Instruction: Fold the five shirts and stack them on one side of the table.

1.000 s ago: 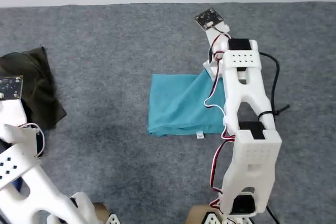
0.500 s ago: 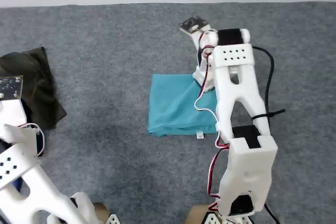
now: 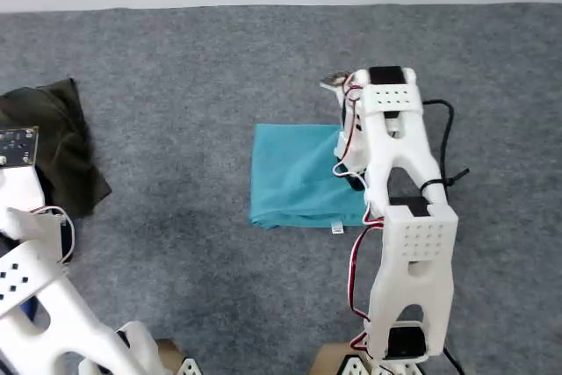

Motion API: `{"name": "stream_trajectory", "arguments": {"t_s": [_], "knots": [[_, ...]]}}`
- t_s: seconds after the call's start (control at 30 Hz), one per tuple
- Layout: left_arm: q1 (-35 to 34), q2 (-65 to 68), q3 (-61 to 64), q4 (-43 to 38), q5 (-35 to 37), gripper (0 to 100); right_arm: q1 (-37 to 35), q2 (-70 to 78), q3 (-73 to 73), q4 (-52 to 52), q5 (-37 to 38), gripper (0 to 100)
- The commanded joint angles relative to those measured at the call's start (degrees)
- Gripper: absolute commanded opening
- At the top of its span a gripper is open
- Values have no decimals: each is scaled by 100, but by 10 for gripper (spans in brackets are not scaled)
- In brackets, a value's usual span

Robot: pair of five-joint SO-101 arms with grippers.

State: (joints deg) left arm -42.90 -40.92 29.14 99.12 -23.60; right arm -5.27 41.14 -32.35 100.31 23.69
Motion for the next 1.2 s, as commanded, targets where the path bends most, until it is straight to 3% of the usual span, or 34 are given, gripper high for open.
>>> {"name": "stream_trajectory", "arguments": {"t_s": [0.0,0.27,0.5,0.7,0.93,1.17], "knots": [[0,-114,-13,53,-26,5,242,-75,-237,259,-35,9],[0,-114,-13,44,-26,5,215,-286,413,268,-18,9],[0,-114,-13,44,-26,5,4,-1886,607,259,-35,9],[0,-114,-13,62,-26,5,-910,-2571,1011,215,-70,9],[0,-114,-13,70,-26,5,-2123,-2070,1521,-435,-484,9],[0,-114,-13,79,-26,5,-2738,-1534,1635,-1033,-484,9]]}}
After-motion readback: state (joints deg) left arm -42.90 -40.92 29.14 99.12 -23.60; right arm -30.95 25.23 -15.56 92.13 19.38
